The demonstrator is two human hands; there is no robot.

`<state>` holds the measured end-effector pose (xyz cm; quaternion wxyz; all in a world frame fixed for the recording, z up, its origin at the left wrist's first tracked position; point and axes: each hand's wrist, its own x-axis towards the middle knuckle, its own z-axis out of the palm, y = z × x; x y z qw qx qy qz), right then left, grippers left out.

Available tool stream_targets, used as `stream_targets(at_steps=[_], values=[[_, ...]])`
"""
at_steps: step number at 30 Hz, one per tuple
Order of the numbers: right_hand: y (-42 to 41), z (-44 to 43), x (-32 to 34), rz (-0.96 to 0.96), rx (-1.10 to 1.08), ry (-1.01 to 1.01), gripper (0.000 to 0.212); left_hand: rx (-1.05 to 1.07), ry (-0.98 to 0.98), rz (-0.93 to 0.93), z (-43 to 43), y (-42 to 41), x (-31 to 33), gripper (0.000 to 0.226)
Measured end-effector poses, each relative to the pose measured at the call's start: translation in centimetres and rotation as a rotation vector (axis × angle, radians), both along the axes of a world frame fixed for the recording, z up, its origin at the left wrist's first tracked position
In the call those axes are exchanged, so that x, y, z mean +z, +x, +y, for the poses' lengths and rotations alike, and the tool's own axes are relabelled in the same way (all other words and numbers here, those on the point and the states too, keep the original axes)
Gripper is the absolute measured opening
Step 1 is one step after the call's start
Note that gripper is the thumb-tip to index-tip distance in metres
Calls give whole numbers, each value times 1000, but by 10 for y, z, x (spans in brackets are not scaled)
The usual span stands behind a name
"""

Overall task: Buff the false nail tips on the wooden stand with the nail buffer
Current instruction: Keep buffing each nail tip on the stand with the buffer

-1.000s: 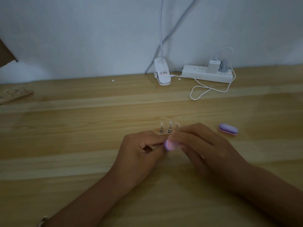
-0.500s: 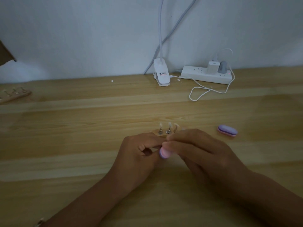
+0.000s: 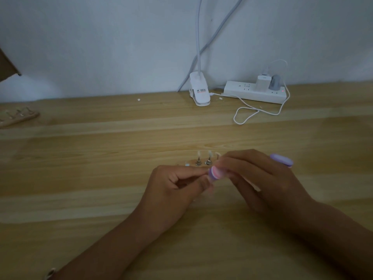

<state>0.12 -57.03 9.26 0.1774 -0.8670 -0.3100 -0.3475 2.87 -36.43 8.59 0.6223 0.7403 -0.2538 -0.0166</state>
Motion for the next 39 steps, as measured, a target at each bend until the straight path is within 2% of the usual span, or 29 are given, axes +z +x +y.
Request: stream_targets(at_steps=[4,9,13,18,23,27,31,35,39], values=[[-4,5,-9,10,101,13,27,-49,-36,60,1,0,2,19],[3,-1,-9,52,36,76,22,-41,-32,106,2,0,1,17],[-3,13,-15,29,156,68,24,-46,-39,92,3,2,2,20],[2,-1,-7,24,39,76,22,-36,-38,124,2,2,0,19],[-8,20,-10,-42,102,81,20,-101,-79,132,1,2,3,18],[1,2,-6,-2,-44,75,21,-71,-77,155,1,3,1,21],[3,0,-5,60,-30,204,19,-61,-50,120,0,4,-2,18],[-3,10,-11,70,57,137,21,-57,-31,64,0,4,-1,19],[2,3,-5,81,14,137,18,-19,-19,33,0,4,-3,21]])
